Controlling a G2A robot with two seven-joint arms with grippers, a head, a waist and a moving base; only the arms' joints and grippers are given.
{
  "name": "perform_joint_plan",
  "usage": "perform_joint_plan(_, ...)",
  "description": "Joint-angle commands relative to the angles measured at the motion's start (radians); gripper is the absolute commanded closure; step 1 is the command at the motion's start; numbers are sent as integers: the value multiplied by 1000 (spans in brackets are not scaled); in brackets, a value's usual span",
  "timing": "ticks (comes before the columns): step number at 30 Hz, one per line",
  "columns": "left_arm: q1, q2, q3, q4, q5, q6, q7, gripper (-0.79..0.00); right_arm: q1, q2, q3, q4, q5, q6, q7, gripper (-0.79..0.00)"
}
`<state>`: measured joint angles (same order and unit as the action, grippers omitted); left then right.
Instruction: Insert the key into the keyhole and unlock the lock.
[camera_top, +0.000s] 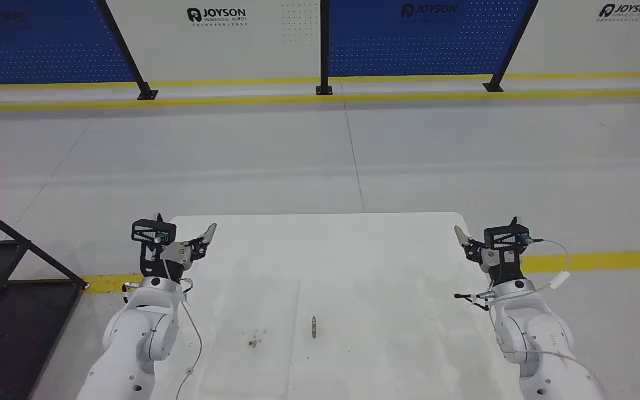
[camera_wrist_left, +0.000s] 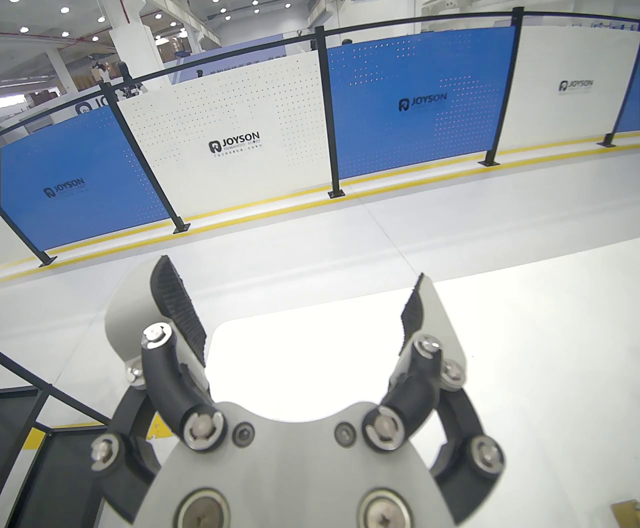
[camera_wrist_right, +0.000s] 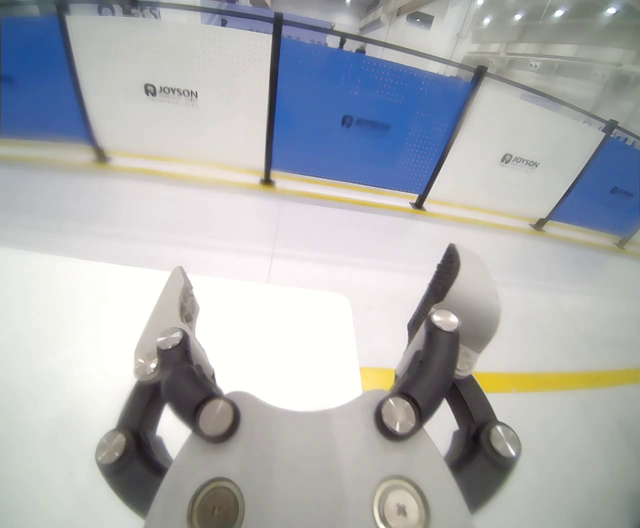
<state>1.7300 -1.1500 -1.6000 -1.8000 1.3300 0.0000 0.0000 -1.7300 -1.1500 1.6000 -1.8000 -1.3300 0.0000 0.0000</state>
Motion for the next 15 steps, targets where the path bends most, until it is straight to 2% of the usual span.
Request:
perform_joint_plan(1, 0, 0, 0, 0, 0, 0, 0, -784, 0, 0, 0, 0, 0, 0, 0, -784)
perform_joint_plan(3, 1, 0, 1, -1, -2, -5, -1, -785, 0, 0, 0, 0, 0, 0, 0, -785)
perform_joint_plan(6, 49, 4, -19, -62, -28, -91, -10, -785, 0, 0, 0, 0, 0, 0, 0, -785)
perform_joint_plan(8, 126, 8, -54, -121, -87, -182, -10, -785, 0, 0, 0, 0, 0, 0, 0, -785)
perform_joint_plan(11, 280, 14, -117, -225, -120, -299, -21, -785, 0, 0, 0, 0, 0, 0, 0, -785)
perform_joint_plan(15, 475, 17, -155, -341, -79, -353, -127, -785, 0, 0, 0, 0, 0, 0, 0, -785)
